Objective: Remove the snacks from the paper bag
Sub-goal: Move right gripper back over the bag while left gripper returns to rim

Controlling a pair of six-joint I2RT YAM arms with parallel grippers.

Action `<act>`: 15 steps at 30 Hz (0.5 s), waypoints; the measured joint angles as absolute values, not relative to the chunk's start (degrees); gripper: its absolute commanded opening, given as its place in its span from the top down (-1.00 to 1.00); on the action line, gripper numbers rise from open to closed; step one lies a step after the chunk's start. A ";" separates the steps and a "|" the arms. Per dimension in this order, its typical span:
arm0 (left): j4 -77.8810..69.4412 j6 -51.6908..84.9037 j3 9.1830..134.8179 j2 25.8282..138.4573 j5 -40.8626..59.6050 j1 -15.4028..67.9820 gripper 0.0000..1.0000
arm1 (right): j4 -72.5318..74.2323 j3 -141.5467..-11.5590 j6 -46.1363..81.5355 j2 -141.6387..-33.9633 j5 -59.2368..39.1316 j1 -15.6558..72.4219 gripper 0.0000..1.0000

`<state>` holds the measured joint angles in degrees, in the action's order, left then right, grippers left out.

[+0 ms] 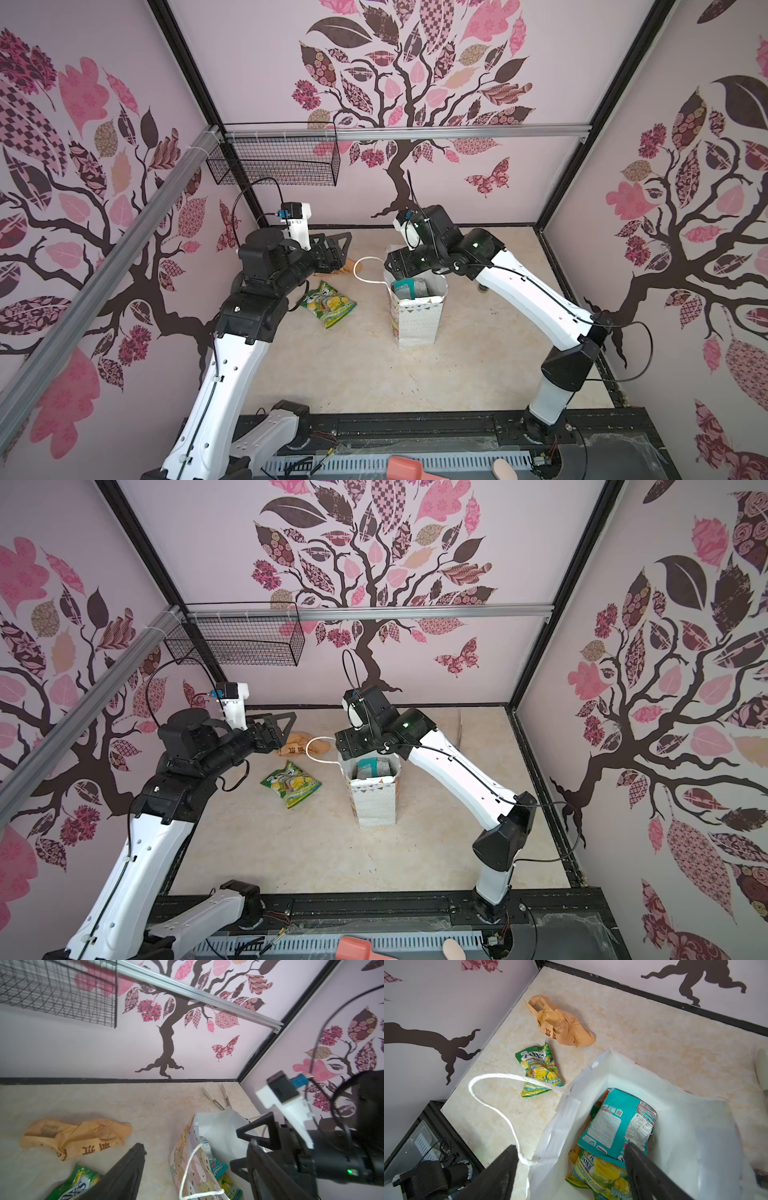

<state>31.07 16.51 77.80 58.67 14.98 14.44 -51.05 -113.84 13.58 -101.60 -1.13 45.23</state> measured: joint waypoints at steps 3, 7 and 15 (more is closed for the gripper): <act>32.86 12.19 78.72 58.43 16.64 16.67 -0.66 | -52.36 -113.84 13.76 -102.96 -0.34 44.91 -0.63; 35.42 7.49 79.75 58.39 20.21 18.48 -0.70 | -52.73 -113.10 14.22 -104.31 0.54 44.27 -0.59; 41.87 -0.19 84.53 58.57 26.50 21.52 -0.78 | -52.42 -107.77 15.05 -105.30 1.72 43.31 -0.57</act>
